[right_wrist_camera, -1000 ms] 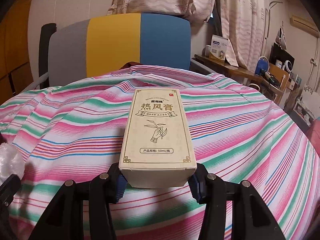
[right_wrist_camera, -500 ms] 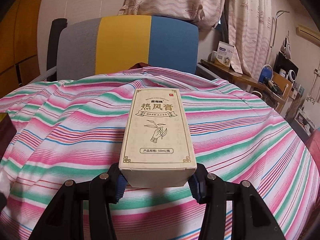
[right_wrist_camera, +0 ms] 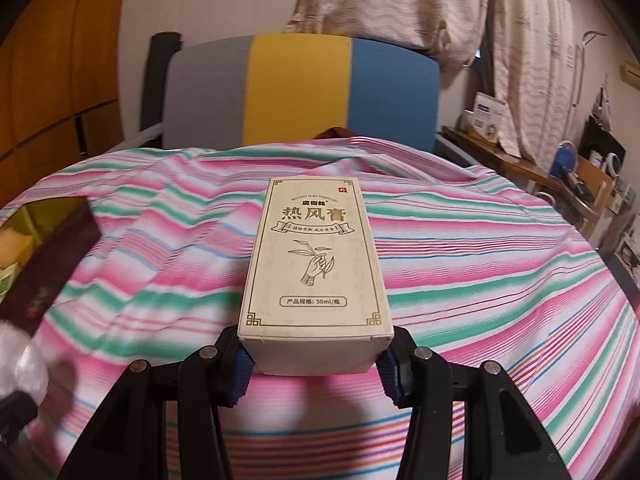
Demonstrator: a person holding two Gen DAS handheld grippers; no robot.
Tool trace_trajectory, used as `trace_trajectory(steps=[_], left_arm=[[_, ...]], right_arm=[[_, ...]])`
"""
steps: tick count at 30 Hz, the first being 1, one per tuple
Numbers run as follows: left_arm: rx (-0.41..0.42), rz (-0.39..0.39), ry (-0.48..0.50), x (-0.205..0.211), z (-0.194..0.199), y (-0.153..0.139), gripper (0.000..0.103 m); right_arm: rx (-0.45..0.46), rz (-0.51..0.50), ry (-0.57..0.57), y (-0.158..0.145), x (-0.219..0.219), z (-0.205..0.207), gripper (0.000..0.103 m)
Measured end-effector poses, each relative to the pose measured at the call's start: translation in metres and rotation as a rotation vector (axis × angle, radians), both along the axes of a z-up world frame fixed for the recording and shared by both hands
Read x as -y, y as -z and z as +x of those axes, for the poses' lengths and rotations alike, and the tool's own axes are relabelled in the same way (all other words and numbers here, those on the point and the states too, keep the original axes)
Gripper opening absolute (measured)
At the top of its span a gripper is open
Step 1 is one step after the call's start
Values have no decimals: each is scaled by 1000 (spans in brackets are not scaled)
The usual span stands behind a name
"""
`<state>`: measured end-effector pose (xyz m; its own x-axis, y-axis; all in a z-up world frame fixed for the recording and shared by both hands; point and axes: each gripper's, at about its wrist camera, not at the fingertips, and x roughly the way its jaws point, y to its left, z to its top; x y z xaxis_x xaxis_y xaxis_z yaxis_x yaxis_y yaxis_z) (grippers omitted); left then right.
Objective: Organize objects
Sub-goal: 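Carry the cream box and plastic bundle over the gold tray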
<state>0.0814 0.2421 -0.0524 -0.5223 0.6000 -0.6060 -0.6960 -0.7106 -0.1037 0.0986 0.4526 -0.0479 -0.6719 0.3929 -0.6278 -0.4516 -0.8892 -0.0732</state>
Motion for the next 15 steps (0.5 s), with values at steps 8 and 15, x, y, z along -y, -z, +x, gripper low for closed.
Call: trace_trajectory(steps=[8,15], left_arm=[[15,60,-117,40,-19,-16,42],[83,105,-260,77,-60,-20,42]], right_arm=[[-12,-81,-31,5,29,4,51],[-28,-113,-80,4,59,4,51]])
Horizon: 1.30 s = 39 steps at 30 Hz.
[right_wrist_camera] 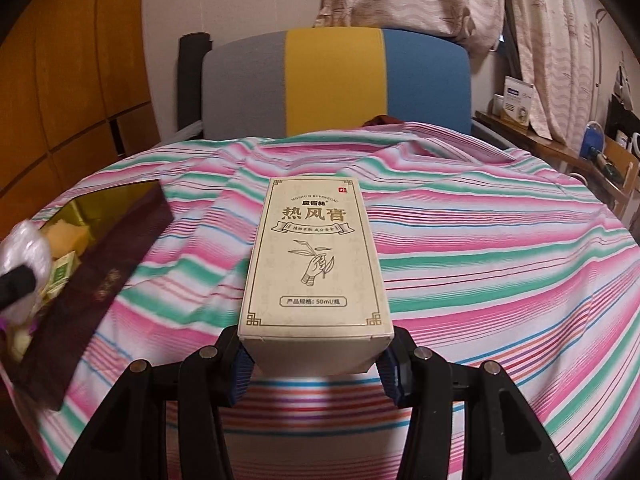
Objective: Organize objects
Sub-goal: 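Carry the cream box and plastic bundle over the gold tray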
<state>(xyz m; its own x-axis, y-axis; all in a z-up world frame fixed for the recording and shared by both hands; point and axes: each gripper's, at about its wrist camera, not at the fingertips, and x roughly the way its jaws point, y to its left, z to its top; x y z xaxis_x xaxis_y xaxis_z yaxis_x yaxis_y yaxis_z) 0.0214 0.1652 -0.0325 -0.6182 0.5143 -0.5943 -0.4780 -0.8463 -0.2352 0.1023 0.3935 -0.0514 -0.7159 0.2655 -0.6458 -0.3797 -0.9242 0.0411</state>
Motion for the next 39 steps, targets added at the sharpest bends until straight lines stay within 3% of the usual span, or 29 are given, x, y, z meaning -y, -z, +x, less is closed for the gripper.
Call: trace_trajectory(steps=[5,12,15,17,26,39], left_arm=[[41,-2,-77,14,-34,0,43],[113,4,-113,22,-70,2,42],[136,-2,-125,20,-83,4,49],[146,9,-139,20,-88,3,62],[83,-1,-139,36,-61,4,87],[84,14,-107,65,-32,3,95]], right_arm=[[-24,-7,-50,-9,24,-2,51],[-49,-34,-111,-24,51,-6,51],[-58,-42,-134,-29,62,-8,51],[-62,-46,-149,-32,68,-9,51],[-66,-54,-202,-43,86,-14,51],[-43,-30,-321,-55,114,-46,51]])
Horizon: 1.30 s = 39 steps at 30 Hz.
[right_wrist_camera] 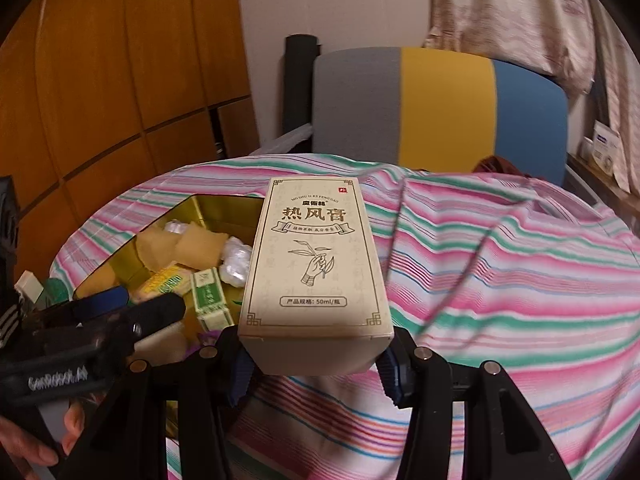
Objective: Organize objects
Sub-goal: 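Carry the cream box and plastic bundle over the gold tray, then lower the box and bundle into the tray and open both grippers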
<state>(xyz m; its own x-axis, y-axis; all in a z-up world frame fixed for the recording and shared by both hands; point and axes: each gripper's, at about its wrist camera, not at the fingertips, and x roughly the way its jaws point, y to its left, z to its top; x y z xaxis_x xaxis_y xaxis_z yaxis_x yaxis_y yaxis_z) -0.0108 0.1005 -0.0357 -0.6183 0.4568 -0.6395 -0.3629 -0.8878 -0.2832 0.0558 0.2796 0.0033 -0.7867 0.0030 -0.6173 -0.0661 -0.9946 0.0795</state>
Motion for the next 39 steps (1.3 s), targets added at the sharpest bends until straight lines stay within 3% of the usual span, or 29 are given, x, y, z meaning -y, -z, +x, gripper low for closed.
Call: trace_trajectory(steps=[11,28,39], left_arm=[[15,15,-20,31,7,0,97],[51,-7,-86,60,3,3,100],[64,19,-107,70,0,2,100]], right_arm=[[91,96,-202,-11,34,-71,51],[234,360,-390,12,67,-164,51],[268,324,-443,18,75,-187,51]])
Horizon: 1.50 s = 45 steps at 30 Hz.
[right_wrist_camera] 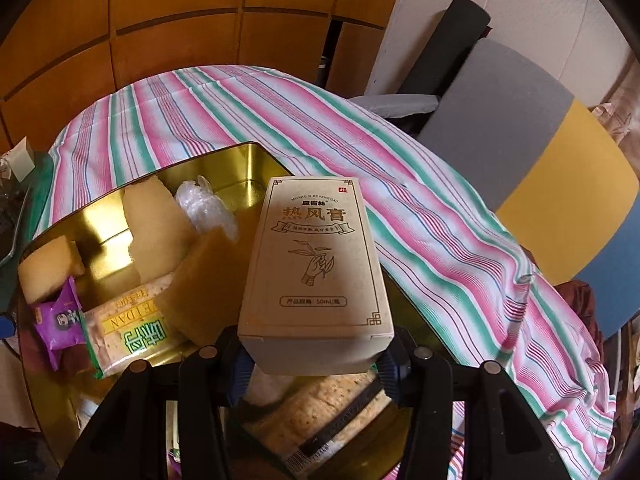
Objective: Organize objects
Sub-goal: 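Lower the box and bundle into the tray and open both grippers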
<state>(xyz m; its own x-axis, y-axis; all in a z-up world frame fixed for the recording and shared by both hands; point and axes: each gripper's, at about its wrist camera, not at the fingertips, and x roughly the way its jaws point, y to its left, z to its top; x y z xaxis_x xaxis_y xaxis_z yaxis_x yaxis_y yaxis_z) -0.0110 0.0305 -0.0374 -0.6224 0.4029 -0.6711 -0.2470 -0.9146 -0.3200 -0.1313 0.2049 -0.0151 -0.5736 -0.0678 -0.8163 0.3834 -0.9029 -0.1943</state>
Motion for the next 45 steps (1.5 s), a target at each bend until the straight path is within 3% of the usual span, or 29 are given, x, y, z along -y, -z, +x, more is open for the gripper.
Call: trace_trajectory(steps=[4,9,17,22,26,31,33,39,45], left_arm=[[-5,10,2,0,3,-4,100],[-3,9,4,0,4,-6,100],[26,15,-2,-3,3,-1,100],[23,12,7,-5,4,-1,100],[26,15,3,-5,5,-1,100],[24,13,-8,-3,6,0,100],[30,18,-11,-3,6,1,100],[32,9,1,-7,8,1,101],[28,-9,-6,-5,9,-2,102]], right_arm=[[18,4,-45,4,8,-6,51],[4,110,-24,10,9,-9,57],[-3,4,117,1,-26,5,61],[-1,-62,124,-7,-35,24,61],[-22,-44,124,-13,-37,31,62],[-24,-143,207,-27,-55,38,62],[-7,-102,249,-25,-55,38,62],[-78,94,379,-17,-49,28,62],[-22,57,376,-2,-33,6,62]])
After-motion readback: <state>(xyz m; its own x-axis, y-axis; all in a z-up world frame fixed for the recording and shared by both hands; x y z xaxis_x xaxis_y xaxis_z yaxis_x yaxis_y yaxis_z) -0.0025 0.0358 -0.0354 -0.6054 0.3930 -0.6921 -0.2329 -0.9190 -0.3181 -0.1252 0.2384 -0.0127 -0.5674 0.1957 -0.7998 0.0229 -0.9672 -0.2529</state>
